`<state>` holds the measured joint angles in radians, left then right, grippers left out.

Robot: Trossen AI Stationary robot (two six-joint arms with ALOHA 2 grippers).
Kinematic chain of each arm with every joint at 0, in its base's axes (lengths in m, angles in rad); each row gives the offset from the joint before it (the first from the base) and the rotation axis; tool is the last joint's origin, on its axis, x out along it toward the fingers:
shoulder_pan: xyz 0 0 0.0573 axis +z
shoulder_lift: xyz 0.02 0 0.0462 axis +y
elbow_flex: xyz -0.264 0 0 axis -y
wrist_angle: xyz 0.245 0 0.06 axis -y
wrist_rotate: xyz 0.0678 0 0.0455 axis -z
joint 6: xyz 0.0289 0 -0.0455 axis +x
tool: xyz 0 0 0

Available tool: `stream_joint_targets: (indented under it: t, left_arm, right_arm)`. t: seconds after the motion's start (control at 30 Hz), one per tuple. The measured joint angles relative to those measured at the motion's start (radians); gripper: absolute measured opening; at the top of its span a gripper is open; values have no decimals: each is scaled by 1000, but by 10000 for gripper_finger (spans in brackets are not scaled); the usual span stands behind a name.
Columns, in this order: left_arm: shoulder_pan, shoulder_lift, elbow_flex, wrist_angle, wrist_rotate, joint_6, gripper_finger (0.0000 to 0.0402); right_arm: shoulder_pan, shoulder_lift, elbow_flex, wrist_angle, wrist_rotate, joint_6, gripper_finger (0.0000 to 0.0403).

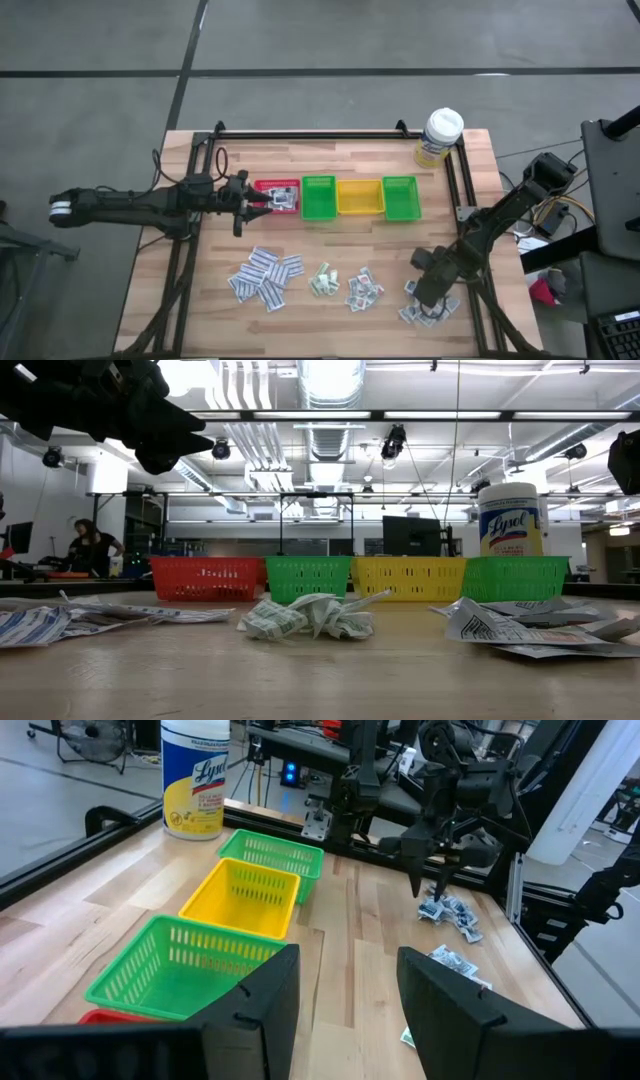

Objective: Pick & Place First Aid Supplies
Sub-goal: Put the alcohol pad into the red basket

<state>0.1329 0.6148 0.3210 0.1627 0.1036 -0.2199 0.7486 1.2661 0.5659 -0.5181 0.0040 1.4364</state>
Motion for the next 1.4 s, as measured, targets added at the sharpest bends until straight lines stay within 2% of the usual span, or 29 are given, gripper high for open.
stream_joint_targets:
  t: [0.27,0.63,0.77,0.9,1.4]
  left_arm:
    - [0,0,0,0,0,0,163]
    - [0,0,0,0,0,0,163]
    - [0,0,0,0,0,0,163]
    - [0,0,0,0,0,0,163]
    - [0,0,0,-1,0,0,163]
  right_arm:
    - [-1,0,-4,4,5,-2,146]
    - [-1,0,-4,26,19,-28,76]
    - [-1,0,-4,39,18,-26,62]
    - [-1,0,-4,39,3,-27,68]
    - [0,0,-10,38,-13,-45,135]
